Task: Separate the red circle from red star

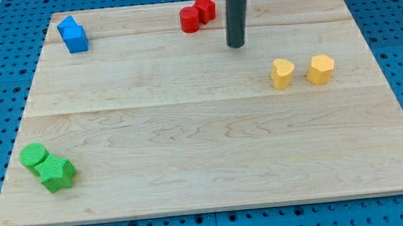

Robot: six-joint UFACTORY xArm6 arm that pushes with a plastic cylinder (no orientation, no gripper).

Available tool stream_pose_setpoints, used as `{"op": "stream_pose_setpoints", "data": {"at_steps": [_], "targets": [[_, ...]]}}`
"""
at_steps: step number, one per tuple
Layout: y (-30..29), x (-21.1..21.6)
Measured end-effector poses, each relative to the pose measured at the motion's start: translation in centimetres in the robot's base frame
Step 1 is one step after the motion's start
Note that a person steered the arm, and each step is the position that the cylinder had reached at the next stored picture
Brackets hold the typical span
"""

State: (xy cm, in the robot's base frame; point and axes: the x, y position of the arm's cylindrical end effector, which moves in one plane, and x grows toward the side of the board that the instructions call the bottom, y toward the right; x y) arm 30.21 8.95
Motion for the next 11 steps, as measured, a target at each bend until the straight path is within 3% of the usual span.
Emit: {"op": "stream_pose_setpoints", "data": {"at_steps": [1,2,4,6,7,9,11], "targets": [[2.2,-6.9],[-1.1,-11.0],[-13.2,-6.2],[-17.8,1.2],[-11.6,1.6],[-20.4,3.2],[-11.0,6.2]]}}
